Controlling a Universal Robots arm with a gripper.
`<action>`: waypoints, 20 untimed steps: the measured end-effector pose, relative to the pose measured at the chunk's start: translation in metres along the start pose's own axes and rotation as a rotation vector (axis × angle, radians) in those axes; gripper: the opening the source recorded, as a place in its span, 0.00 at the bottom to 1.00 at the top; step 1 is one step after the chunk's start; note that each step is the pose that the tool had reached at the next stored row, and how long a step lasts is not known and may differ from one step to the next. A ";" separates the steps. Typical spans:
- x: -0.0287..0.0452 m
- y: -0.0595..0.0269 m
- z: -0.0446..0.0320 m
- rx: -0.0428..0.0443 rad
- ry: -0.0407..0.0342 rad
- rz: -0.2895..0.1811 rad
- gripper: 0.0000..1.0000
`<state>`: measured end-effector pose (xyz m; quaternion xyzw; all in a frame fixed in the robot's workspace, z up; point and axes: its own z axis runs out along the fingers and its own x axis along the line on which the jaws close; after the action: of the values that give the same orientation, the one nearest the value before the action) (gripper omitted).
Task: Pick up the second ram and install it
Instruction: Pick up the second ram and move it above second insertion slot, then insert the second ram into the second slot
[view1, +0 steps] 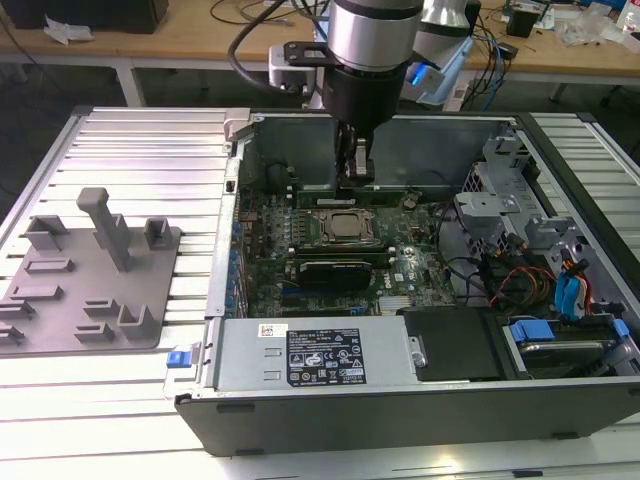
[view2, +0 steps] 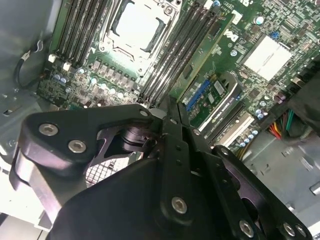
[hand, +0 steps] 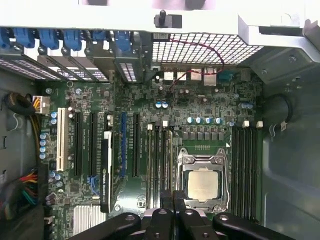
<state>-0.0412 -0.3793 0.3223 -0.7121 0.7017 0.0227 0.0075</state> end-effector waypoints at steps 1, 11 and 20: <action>-0.0003 -0.0001 0.0019 0.0001 -0.0001 0.000 0.09; -0.0011 -0.0002 0.0127 0.0002 -0.0001 0.000 0.09; -0.0010 -0.0002 0.0130 0.0002 -0.0001 0.001 0.09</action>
<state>-0.0413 -0.3777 0.3094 -0.7119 0.7019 0.0227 0.0076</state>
